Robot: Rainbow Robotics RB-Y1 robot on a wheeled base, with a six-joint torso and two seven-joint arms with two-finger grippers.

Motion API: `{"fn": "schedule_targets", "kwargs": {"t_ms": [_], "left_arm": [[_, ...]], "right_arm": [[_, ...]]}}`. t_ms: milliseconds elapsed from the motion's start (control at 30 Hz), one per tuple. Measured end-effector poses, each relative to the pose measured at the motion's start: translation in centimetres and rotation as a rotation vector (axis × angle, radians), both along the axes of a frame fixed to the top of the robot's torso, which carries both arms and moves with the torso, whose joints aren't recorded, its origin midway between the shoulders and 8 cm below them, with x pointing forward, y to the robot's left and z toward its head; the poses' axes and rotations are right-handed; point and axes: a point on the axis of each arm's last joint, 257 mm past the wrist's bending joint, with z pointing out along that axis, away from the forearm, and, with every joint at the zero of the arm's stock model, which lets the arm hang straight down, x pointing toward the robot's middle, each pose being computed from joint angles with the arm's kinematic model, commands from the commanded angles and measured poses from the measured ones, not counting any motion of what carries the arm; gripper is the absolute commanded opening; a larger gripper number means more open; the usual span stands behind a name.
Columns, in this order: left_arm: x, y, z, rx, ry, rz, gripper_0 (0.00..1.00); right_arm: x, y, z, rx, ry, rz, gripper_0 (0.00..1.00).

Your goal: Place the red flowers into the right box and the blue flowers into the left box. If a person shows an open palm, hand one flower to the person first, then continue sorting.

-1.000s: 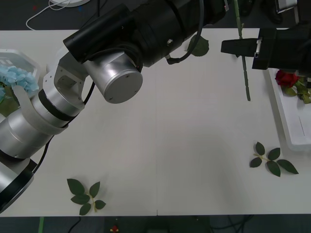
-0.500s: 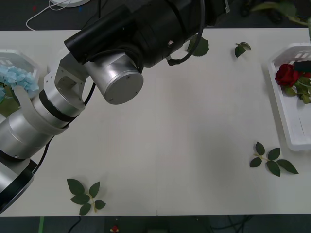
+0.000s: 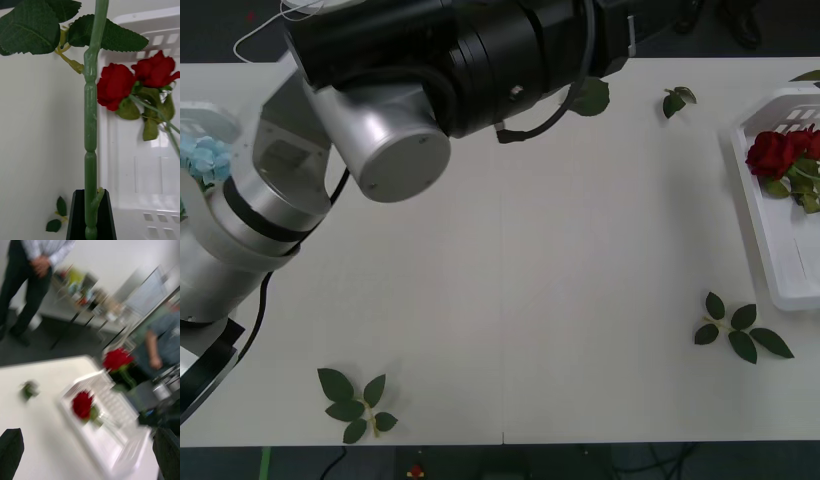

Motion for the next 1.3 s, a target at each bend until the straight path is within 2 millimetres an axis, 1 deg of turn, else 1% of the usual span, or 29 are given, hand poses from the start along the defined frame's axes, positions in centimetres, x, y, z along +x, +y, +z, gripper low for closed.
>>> {"fn": "schedule_targets", "kwargs": {"t_ms": [33, 67, 100, 200, 267, 333, 400, 467, 533, 667, 767, 867, 933, 1000, 1100, 1200, 1300], "left_arm": [[0.0, 1.2, 0.2, 0.034, 0.019, 0.025, 1.00], [-0.1, 2.2, 1.3, 0.037, 0.022, 0.041, 1.00], [-0.4, 3.3, 1.8, 0.053, 0.042, 0.054, 1.00], [-1.9, 7.2, 1.8, 0.131, 0.152, 0.073, 1.00], [-2.8, 9.4, 2.2, 0.164, 0.176, 0.061, 1.00], [-3.7, 11.9, 2.1, 0.243, 0.158, 0.029, 1.00], [-4.4, 14.4, 1.8, 0.346, 0.066, -0.020, 1.00], [-4.9, 16.5, 1.2, 0.444, -0.048, -0.067, 1.00], [-5.4, 18.3, -0.2, 0.513, -0.099, -0.102, 1.00], [-6.6, 21.4, -3.8, 0.558, 0.011, -0.131, 1.00], [-7.8, 23.5, -6.0, 0.570, 0.115, -0.186, 1.00], [-8.2, 25.4, -6.9, 0.548, 0.173, -0.233, 1.00], [-8.1, 26.7, -7.6, 0.573, 0.149, -0.257, 1.00], [-7.5, 27.7, -7.9, 0.609, 0.070, -0.265, 1.00], [-6.4, 28.5, -8.5, 0.661, -0.046, -0.254, 1.00], [-5.8, 28.8, -10.2, 0.682, -0.034, -0.234, 1.00], [-5.3, 28.8, -11.1, 0.681, -0.025, -0.217, 1.00]], "right_arm": [[0.0, -0.6, -0.4, -0.013, 0.007, -0.012, 0.00], [0.0, -1.3, -0.9, -0.029, 0.016, -0.023, 0.00], [0.0, -2.0, -1.4, -0.049, 0.024, -0.033, 0.00], [0.4, -4.0, -3.3, -0.103, 0.059, -0.064, 0.00], [0.7, -4.9, -4.4, -0.131, 0.083, -0.075, 0.00], [1.0, -6.0, -5.5, -0.184, 0.103, -0.084, 0.00], [1.5, -7.1, -6.1, -0.240, 0.115, -0.091, 0.00], [2.0, -8.0, -6.3, -0.275, 0.122, -0.102, 0.00], [2.7, -8.8, -6.6, -0.296, 0.125, -0.117, 0.00], [4.7, -10.1, -6.8, -0.332, 0.092, -0.139, 0.00], [5.6, -10.9, -7.5, -0.348, 0.088, -0.154, 0.00], [6.1, -11.9, -8.1, -0.359, 0.086, -0.172, 0.00], [6.0, -12.4, -8.5, -0.366, 0.088, -0.179, 0.00], [5.8, -12.7, -8.9, -0.369, 0.097, -0.183, 0.00], [5.5, -13.3, -9.1, -0.370, 0.102, -0.194, 0.00], [5.7, -13.6, -9.2, -0.373, 0.090, -0.198, 0.00], [5.6, -13.6, -9.5, -0.376, 0.094, -0.195, 0.00]]}}
